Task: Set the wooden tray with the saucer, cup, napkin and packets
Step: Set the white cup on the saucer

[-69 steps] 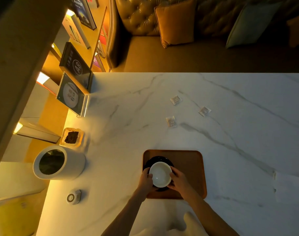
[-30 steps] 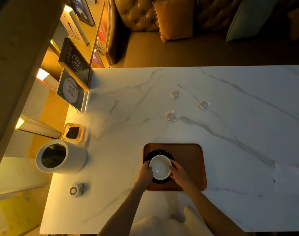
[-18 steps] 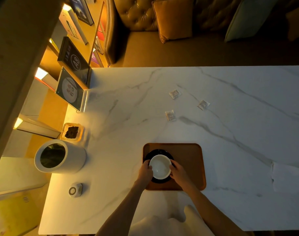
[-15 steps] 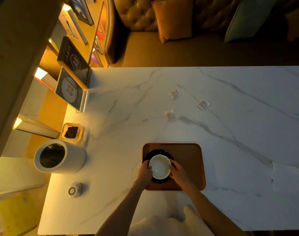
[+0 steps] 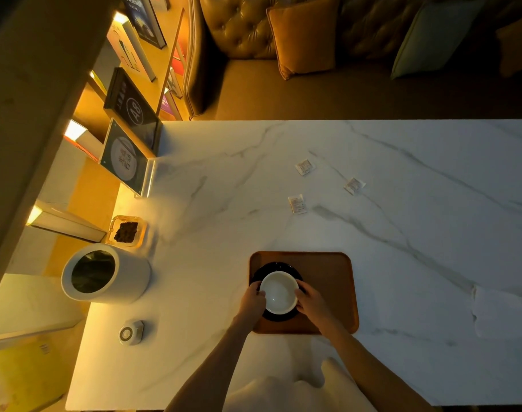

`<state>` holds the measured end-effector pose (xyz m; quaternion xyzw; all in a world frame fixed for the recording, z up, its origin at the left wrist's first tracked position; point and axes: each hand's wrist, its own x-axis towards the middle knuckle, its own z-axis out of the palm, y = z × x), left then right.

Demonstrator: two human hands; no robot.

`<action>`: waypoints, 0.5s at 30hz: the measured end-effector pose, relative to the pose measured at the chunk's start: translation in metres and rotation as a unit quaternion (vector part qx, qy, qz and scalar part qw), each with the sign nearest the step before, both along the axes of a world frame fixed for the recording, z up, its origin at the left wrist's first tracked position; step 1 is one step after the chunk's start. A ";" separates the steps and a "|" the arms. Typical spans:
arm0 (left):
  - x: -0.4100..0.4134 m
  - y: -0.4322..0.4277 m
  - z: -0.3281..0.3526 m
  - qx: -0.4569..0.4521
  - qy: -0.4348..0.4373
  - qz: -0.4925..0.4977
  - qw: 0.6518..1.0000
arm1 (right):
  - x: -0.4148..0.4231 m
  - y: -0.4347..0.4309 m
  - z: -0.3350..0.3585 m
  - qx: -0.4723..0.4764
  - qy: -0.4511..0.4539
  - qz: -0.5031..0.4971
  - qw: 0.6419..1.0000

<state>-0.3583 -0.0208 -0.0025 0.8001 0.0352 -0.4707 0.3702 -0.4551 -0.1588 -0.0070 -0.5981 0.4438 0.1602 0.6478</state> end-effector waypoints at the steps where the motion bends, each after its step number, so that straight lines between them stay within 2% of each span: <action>1: 0.002 0.001 0.001 -0.003 0.007 -0.002 1.000 | -0.001 -0.002 0.000 -0.014 0.003 0.011 1.000; 5: 0.012 0.005 0.009 0.005 -0.002 -0.015 1.000 | -0.007 -0.018 0.008 -0.093 0.010 0.046 0.995; 9: 0.022 0.011 0.021 0.022 -0.073 -0.044 0.996 | -0.017 -0.042 0.022 -0.196 0.005 0.079 0.977; 15: 0.024 0.014 0.041 0.043 -0.133 -0.125 0.982 | -0.039 -0.058 0.039 -0.286 0.005 0.096 0.953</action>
